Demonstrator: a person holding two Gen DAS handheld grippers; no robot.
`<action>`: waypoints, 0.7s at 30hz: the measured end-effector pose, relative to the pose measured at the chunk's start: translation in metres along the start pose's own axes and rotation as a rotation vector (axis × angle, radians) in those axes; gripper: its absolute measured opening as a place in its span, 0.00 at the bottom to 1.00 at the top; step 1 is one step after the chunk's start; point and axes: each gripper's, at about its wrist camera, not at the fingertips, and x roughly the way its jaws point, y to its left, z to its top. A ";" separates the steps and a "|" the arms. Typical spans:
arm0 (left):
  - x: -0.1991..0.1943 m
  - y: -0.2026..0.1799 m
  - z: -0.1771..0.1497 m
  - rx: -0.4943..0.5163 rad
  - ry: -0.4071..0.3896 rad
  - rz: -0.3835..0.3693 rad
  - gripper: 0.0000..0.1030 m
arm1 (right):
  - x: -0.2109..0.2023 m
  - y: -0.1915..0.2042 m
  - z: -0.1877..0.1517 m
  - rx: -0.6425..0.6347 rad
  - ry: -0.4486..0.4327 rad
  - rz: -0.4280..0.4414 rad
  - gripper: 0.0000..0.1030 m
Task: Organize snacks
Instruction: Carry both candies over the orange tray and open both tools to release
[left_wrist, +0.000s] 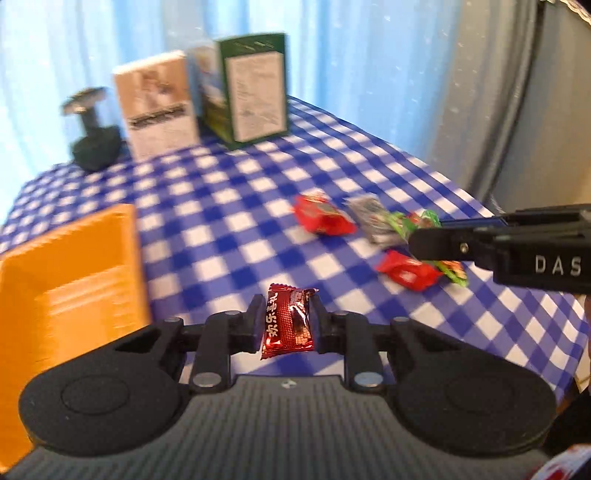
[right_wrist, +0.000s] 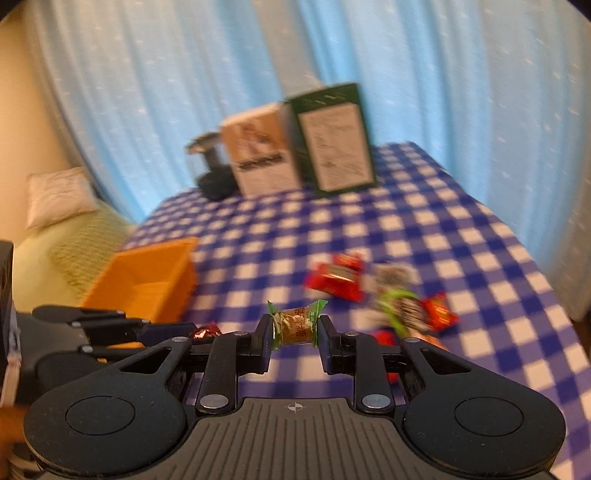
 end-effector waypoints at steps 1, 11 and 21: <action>-0.007 0.008 0.000 -0.005 -0.002 0.014 0.21 | 0.001 0.008 0.001 -0.009 -0.006 0.022 0.25; -0.059 0.094 -0.028 -0.112 -0.019 0.189 0.21 | 0.026 0.103 0.003 -0.173 -0.029 0.235 0.25; -0.074 0.141 -0.061 -0.202 -0.012 0.262 0.21 | 0.072 0.155 -0.006 -0.291 0.054 0.325 0.25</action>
